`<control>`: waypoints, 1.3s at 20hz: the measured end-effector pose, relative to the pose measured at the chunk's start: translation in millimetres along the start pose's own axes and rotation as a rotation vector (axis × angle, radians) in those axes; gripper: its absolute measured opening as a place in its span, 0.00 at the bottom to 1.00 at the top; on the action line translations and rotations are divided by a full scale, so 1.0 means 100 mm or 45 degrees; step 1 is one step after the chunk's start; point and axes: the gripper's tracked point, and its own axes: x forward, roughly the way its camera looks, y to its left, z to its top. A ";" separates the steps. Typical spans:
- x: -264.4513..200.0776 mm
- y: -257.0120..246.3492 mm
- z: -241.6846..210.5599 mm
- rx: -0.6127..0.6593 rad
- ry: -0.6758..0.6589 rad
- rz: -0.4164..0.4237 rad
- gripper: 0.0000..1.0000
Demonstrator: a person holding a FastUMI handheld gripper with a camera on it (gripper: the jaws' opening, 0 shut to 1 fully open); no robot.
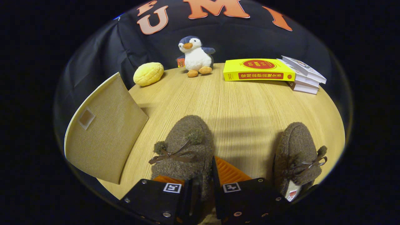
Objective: Open the storage box then place both shoes into the box .Put the left shoe in first, then the right shoe, with the right side of both shoes facing outward in a uniform manner.
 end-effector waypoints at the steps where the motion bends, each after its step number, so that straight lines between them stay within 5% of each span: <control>1: 0.00 -0.01 0.01 0.020 0.000 -0.010 0.25; 5: -0.13 -0.03 0.06 0.060 0.020 -0.018 0.06; 17: -1.07 0.89 1.32 0.065 -0.137 0.058 0.05; 26: -0.94 2.17 1.61 -0.033 -0.107 0.180 0.05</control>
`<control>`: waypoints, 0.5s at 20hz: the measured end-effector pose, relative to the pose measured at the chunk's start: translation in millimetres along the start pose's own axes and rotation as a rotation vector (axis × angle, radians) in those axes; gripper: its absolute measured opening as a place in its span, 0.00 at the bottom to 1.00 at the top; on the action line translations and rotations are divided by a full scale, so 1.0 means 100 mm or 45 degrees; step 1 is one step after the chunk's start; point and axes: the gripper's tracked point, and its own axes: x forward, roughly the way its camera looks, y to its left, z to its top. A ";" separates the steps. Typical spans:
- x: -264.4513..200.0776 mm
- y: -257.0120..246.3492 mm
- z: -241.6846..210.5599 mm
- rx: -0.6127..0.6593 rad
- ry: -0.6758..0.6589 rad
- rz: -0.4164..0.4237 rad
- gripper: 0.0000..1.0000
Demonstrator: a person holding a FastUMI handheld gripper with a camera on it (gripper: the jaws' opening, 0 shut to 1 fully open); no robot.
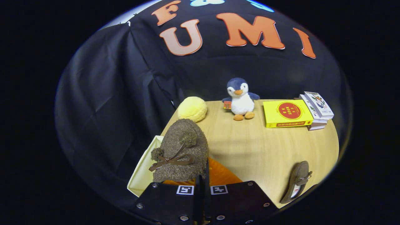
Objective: Open the storage box then place both shoes into the box .Put the left shoe in first, then the right shoe, with the right side of both shoes facing outward in a uniform manner.
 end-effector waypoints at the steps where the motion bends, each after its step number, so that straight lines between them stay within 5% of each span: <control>1: 0.07 0.14 -0.04 -0.009 0.022 0.008 0.05; 10: 0.67 0.70 -0.58 -0.098 0.253 -0.025 0.05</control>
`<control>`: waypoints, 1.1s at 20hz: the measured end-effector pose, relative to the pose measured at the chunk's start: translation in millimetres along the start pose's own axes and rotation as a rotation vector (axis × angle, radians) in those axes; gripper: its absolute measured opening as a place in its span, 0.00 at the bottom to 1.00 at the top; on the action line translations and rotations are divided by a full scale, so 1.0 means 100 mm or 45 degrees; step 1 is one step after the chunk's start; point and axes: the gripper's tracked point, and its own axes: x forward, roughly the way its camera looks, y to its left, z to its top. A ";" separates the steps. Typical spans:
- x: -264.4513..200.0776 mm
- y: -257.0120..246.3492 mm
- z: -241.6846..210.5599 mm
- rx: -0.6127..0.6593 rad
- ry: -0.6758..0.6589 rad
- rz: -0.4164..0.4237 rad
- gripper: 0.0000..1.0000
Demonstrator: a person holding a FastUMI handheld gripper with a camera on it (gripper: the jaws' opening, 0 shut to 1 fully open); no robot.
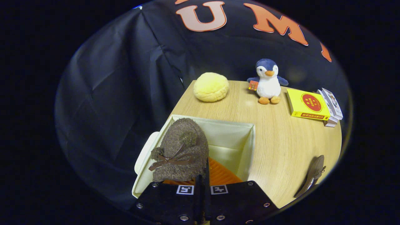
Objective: Open the storage box then place both shoes into the box .Put the left shoe in first, then the right shoe, with the right side of both shoes facing outward in a uniform manner.
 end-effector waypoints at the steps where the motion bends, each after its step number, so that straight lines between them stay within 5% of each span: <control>1: 0.10 0.01 -0.06 -0.017 0.030 -0.013 0.05; 6: 0.54 -0.03 -0.41 0.013 0.232 -0.127 0.06; 12: 0.70 0.18 -0.55 0.145 0.318 -0.098 0.08; 17: 0.57 0.34 -0.74 0.292 0.411 0.029 0.28; 22: 0.22 0.38 -0.46 0.325 0.282 0.227 0.60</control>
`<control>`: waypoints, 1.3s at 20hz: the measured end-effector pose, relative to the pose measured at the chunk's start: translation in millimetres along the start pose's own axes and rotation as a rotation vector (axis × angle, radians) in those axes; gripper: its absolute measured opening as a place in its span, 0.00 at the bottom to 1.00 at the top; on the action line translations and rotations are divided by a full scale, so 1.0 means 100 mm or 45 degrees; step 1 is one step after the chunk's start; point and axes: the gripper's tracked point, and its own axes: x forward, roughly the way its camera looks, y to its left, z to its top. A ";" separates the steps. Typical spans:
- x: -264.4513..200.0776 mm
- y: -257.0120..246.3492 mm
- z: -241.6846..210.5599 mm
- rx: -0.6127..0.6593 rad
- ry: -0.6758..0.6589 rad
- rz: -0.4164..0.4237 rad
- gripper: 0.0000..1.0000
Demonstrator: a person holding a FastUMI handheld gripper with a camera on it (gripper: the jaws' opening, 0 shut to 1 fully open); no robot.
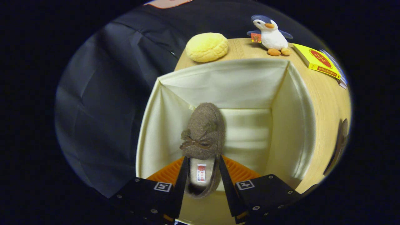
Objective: Open the storage box then place both shoes into the box .Put the left shoe in first, then the right shoe, with the right side of both shoes facing outward in a uniform manner.
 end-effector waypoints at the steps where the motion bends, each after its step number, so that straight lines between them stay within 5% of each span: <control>1: -0.12 0.04 0.06 0.001 -0.036 0.046 0.67; 4: -0.47 0.02 0.18 -0.075 -0.135 0.129 0.77; 10: -1.09 -0.41 0.26 -0.234 -0.300 0.133 0.94; 18: -1.76 -1.57 0.30 -0.259 -0.502 0.004 0.97; 26: -2.04 -3.15 0.00 -0.206 -0.536 -0.270 0.98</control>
